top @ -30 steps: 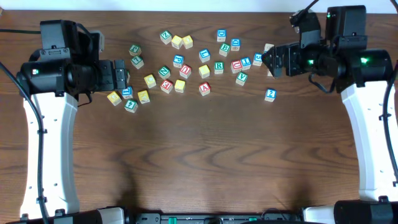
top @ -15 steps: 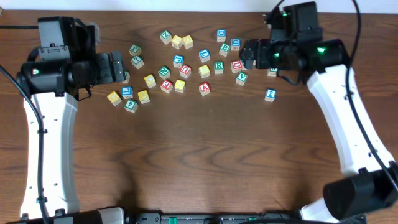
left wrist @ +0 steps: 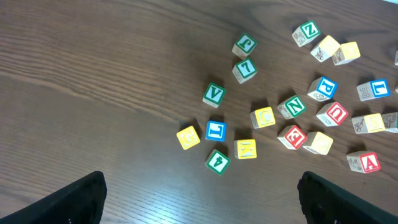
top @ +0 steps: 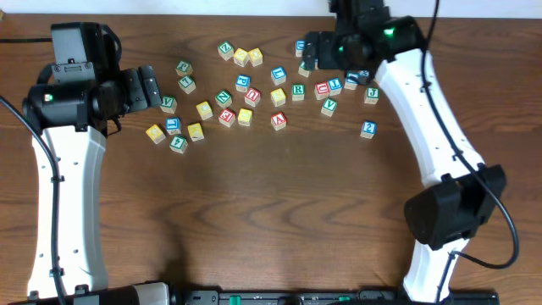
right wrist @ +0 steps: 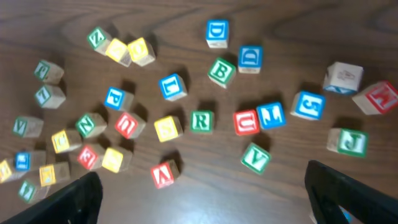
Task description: Spell out CORL
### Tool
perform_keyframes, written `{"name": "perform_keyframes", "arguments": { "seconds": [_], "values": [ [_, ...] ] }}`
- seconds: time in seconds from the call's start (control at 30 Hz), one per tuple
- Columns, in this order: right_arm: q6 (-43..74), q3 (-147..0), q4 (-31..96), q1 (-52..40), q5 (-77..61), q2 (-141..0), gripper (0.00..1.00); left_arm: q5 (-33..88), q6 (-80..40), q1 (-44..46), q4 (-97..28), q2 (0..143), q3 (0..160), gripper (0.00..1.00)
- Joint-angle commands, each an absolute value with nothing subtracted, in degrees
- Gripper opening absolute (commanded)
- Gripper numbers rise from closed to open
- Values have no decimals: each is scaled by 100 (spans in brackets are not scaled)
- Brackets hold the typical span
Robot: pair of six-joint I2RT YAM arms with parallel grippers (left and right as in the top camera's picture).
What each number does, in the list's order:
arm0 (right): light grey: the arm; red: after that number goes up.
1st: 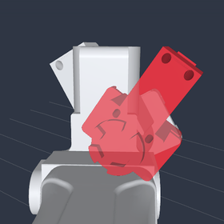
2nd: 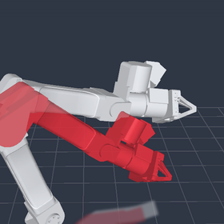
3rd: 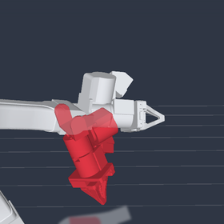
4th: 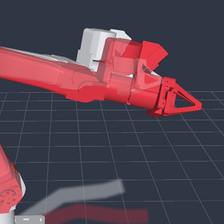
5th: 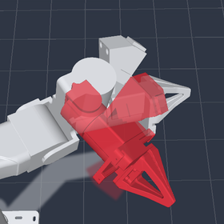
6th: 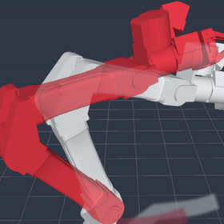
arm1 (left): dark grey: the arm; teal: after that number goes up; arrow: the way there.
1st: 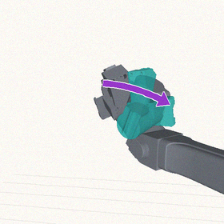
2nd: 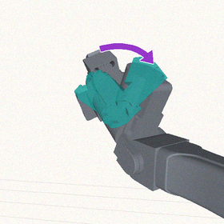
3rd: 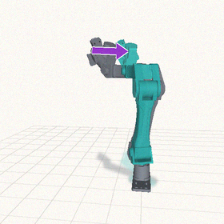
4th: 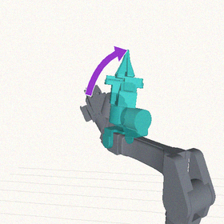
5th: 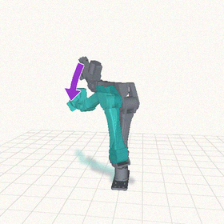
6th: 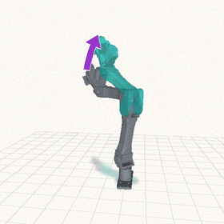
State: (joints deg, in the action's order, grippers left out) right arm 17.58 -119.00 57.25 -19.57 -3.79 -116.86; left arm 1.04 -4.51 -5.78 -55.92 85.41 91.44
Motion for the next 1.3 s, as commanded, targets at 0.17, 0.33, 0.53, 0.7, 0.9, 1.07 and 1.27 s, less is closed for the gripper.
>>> {"name": "perform_keyframes", "arguments": {
  "seconds": [0.17,0.33,0.53,0.7,0.9,1.07,1.27],
  "values": [
    [1909,-11992,5166,-2193,-97,-12007,99,-3,-506,-580,-5612,8573,9290,98],
    [2123,-11987,5004,-2196,-99,-12293,85,-3,-506,-580,-5612,8573,9290,98],
    [2185,-11985,4947,-2296,-99,-12453,78,-3,-504,-580,-5612,8573,9290,98],
    [2182,-11983,4893,-2456,-97,-12527,77,1,-506,-580,-5612,8573,9290,98],
    [2340,-11983,4838,-2716,-121,-12637,76,64,-506,-580,-5542,8573,9290,98],
    [2484,-11983,4720,-2961,-117,-12658,74,64,-506,-580,-5537,8573,9290,98],
    [2718,-11985,4742,-3033,139,-12630,71,150,-967,-534,-5535,8619,9247,99]
  ]
}}
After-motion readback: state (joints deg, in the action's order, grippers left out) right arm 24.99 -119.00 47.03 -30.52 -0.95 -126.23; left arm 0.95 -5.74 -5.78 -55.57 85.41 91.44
